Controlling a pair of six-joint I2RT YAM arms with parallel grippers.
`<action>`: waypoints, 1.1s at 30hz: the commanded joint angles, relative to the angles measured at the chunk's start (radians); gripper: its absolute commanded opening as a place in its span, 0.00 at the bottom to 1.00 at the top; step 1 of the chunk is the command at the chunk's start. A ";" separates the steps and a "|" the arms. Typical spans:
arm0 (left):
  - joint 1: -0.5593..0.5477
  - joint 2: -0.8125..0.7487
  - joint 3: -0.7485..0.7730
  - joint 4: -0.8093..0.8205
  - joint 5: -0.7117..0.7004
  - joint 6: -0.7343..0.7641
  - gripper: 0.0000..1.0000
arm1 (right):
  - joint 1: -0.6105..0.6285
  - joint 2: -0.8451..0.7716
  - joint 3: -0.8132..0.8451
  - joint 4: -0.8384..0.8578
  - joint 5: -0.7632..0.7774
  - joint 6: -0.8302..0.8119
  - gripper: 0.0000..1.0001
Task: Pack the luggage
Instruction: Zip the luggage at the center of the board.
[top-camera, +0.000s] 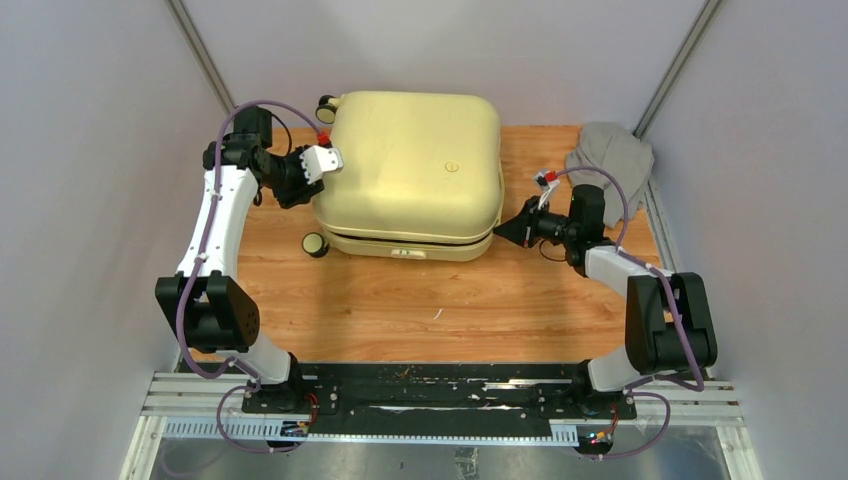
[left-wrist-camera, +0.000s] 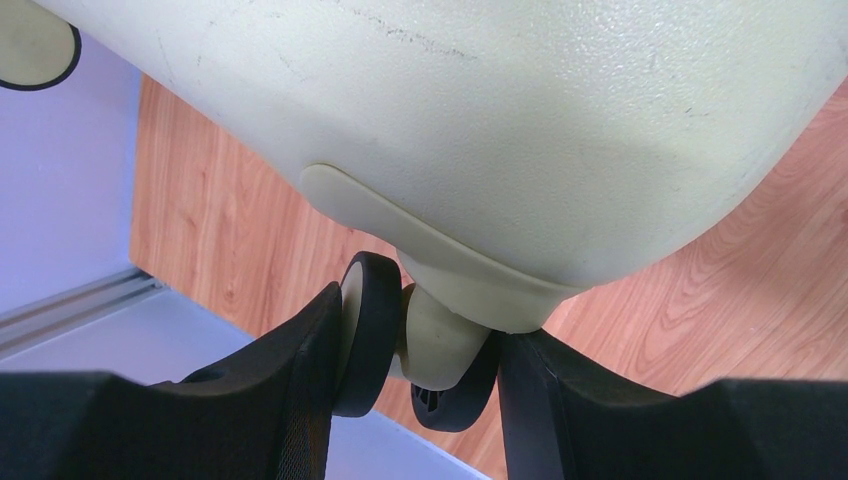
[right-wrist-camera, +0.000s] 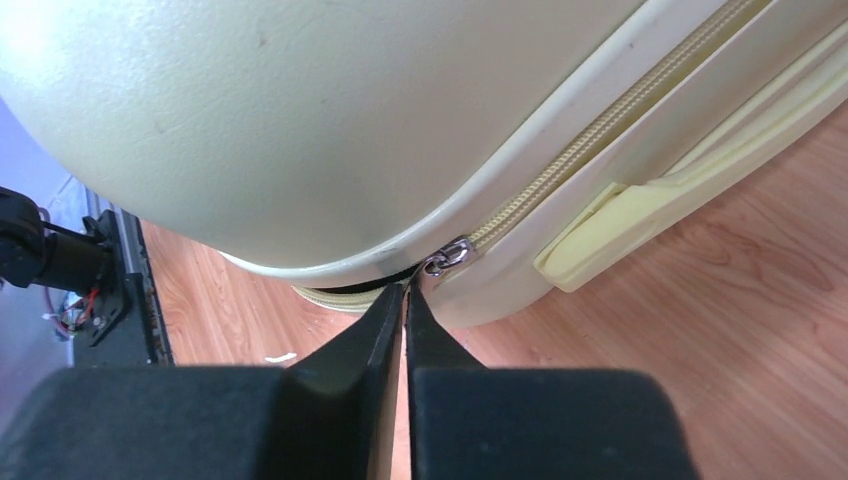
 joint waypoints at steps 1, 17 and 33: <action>0.008 -0.044 0.025 0.076 0.026 -0.076 0.00 | 0.002 -0.009 -0.021 0.054 0.002 0.032 0.04; 0.007 -0.061 0.066 0.076 0.067 -0.117 0.00 | -0.001 -0.124 -0.048 -0.096 0.169 -0.041 0.09; 0.008 -0.080 0.057 0.076 0.049 -0.106 0.00 | -0.024 0.075 0.132 -0.215 -0.044 -0.134 0.65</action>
